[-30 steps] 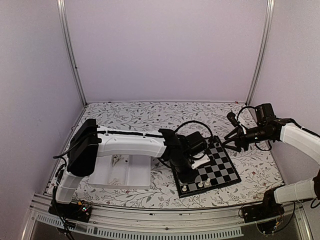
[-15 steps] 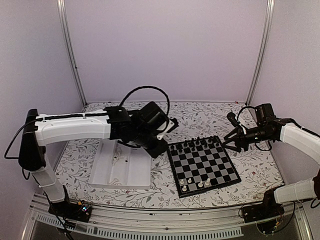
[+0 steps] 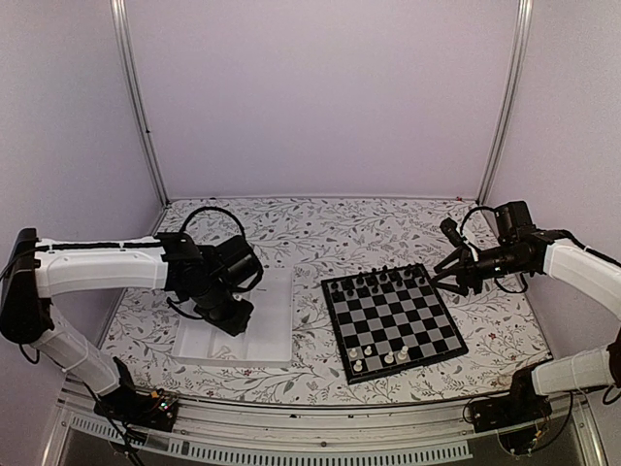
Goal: Set up the chess pieces on the board
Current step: Pick up the chess piece from the storage box.
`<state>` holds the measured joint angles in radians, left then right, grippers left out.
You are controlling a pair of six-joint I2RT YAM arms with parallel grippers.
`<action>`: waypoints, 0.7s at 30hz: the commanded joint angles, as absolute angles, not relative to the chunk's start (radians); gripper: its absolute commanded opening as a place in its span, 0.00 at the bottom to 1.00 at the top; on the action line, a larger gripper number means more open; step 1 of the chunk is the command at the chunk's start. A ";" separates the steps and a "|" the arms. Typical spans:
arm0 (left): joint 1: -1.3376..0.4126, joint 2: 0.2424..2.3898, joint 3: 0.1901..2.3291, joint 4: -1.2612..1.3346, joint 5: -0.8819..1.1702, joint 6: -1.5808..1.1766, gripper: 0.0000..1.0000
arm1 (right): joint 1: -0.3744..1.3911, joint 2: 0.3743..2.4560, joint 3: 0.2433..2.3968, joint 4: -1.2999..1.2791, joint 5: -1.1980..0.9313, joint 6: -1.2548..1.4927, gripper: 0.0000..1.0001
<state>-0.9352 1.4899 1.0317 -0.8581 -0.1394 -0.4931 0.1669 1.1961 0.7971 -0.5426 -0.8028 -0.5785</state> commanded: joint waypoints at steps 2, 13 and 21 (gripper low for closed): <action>-0.933 1.453 0.986 -0.943 -0.093 -0.565 0.31 | 0.164 1.193 0.781 -0.555 -0.823 -0.587 0.51; -0.931 1.623 0.985 -0.940 -0.143 -0.543 0.36 | 0.164 1.183 0.778 -0.560 -0.822 -0.592 0.51; -0.920 1.678 0.978 -0.935 -0.151 -0.530 0.35 | 0.163 1.187 0.778 -0.560 -0.824 -0.592 0.51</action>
